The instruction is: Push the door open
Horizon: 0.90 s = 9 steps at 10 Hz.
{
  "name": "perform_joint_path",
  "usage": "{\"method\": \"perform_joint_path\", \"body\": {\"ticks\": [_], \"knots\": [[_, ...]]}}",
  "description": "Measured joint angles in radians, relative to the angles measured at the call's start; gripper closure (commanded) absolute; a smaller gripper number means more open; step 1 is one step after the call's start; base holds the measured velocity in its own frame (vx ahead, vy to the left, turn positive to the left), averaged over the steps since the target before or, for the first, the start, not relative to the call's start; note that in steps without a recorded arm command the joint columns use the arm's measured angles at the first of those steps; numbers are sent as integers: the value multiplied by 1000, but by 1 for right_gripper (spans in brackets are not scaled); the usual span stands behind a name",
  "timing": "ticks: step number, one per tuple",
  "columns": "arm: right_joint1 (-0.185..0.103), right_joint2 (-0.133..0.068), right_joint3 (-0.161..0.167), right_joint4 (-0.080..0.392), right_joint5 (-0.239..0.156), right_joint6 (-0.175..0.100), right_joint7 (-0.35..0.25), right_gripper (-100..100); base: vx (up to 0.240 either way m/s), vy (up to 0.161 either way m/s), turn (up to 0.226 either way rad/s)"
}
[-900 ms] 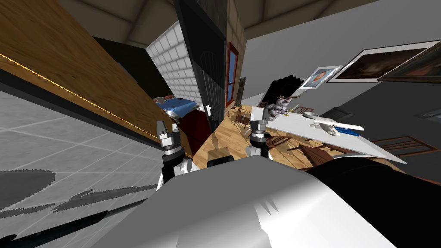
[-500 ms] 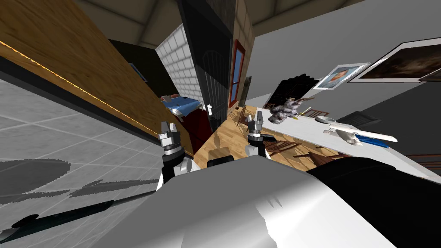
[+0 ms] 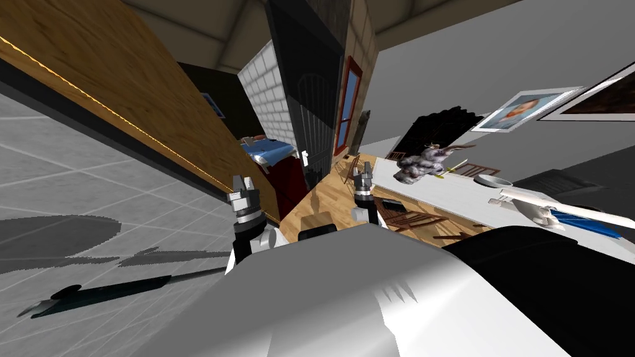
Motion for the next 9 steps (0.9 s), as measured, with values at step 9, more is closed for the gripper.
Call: {"method": "perform_joint_path", "body": {"ticks": [9], "knots": [[-134, -65, -12, 239, -14, 17, -32, -100, 58, -82, 181]]}}
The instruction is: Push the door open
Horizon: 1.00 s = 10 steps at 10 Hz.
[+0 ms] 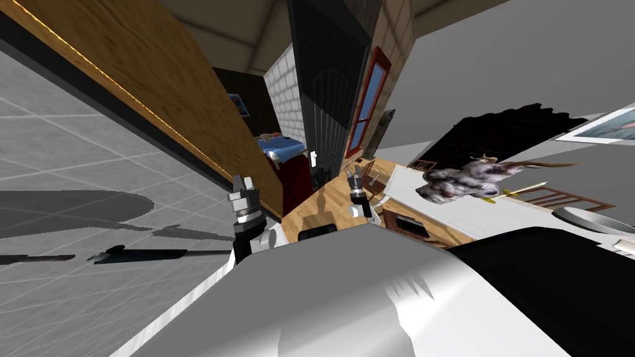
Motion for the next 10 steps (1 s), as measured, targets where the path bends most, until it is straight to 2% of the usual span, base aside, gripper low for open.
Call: {"method": "perform_joint_path", "body": {"ticks": [2, 5, 6, 8, 10], "knots": [[-28, -6, -1, 42, -1, 6, -2, -100, 30, -56, 166], [-81, -29, -6, 144, -6, -1, -15, -100, 49, -113, 211], [-99, -36, -7, 170, -8, 6, -18, -100, 40, -89, 64], [-124, -47, -11, 226, -11, 2, -25, -100, 32, -69, 169], [-155, -69, -17, 272, -17, 14, -39, -100, 45, -98, 145]]}}
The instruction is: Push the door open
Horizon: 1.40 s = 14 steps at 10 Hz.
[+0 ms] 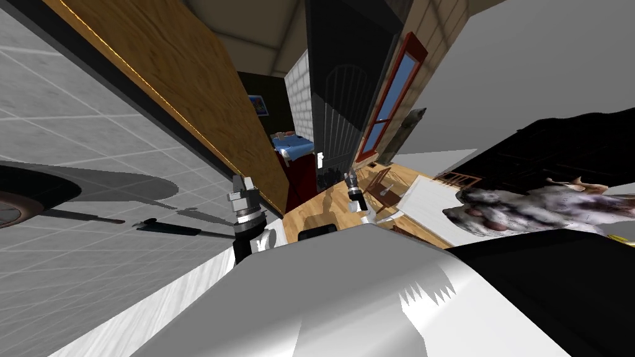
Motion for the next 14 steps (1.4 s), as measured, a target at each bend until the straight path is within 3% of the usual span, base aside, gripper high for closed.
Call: {"method": "perform_joint_path", "body": {"ticks": [3, 8, 14], "knots": [[-42, -9, 0, 88, -1, -4, -4, -100, 26, -90, 184], [-131, -41, -9, 231, -10, 11, -21, -100, 27, -94, 166], [-203, -73, -16, 358, -18, 22, -39, -100, 14, -73, 114]]}}
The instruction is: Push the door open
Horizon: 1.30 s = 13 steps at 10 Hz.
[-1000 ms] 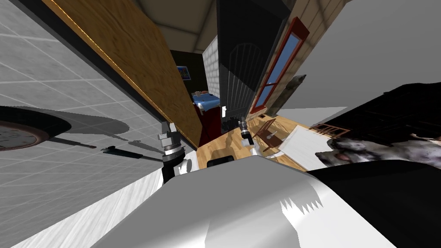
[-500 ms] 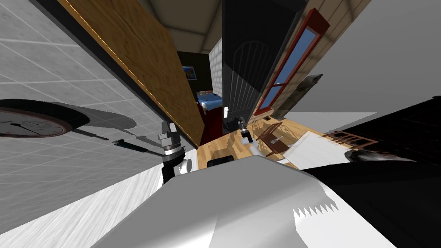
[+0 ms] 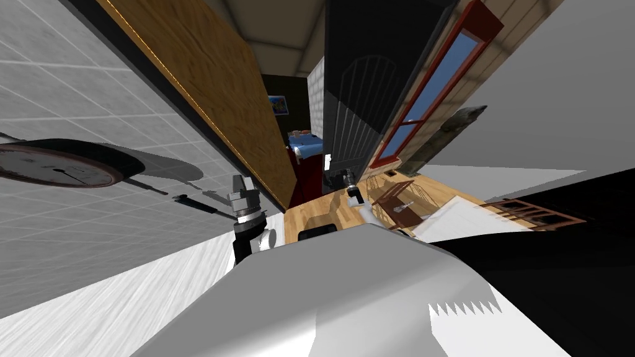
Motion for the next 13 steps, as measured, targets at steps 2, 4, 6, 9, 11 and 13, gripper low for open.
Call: {"method": "perform_joint_path", "body": {"ticks": [2, 4, 6, 9, 11, 13], "knots": [[-28, -6, -2, 48, -2, 1, -4, -100, 7, -80, 180], [-54, -17, -4, 95, -4, 4, -10, -100, 7, -72, 79], [-81, -26, -7, 144, -7, 7, -15, -100, 5, -103, 217], [-133, -48, -12, 236, -13, 11, -29, -100, 2, -109, 204], [-170, -59, -15, 302, -16, 12, -36, -100, 1, -86, 123], [-187, -69, -16, 331, -18, 17, -41, -100, -6, -62, 139]]}}
